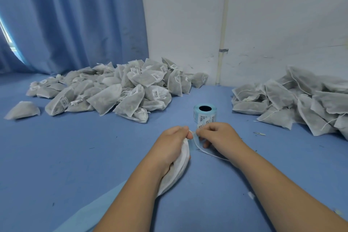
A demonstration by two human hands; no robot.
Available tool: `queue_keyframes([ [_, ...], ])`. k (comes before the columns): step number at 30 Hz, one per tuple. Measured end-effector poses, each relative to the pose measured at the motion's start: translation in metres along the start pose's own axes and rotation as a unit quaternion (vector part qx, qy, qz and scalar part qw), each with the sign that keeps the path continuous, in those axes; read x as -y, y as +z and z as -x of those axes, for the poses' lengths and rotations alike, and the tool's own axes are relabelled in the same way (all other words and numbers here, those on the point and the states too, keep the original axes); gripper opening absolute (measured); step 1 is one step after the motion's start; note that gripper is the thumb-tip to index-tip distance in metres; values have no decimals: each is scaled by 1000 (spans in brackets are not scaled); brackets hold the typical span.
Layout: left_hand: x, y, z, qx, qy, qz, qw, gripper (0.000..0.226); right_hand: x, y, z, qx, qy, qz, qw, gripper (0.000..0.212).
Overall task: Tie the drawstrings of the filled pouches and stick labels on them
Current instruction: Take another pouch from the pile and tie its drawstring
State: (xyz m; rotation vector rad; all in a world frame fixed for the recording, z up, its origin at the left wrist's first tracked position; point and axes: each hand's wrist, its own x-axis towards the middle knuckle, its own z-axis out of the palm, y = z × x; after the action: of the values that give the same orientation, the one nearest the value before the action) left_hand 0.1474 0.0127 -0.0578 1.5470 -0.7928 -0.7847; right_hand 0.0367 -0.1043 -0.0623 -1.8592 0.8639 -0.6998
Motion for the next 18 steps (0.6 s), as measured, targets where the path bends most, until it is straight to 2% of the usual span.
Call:
queue_keyframes([
  [8,1,2,-2,-33,0,-25,999,32,-1,-6,-4,2,32,-24,999,16],
  [18,3,6,-2,-70,31,-99,992,34,2,-41,2,-68,88,17,994,14],
])
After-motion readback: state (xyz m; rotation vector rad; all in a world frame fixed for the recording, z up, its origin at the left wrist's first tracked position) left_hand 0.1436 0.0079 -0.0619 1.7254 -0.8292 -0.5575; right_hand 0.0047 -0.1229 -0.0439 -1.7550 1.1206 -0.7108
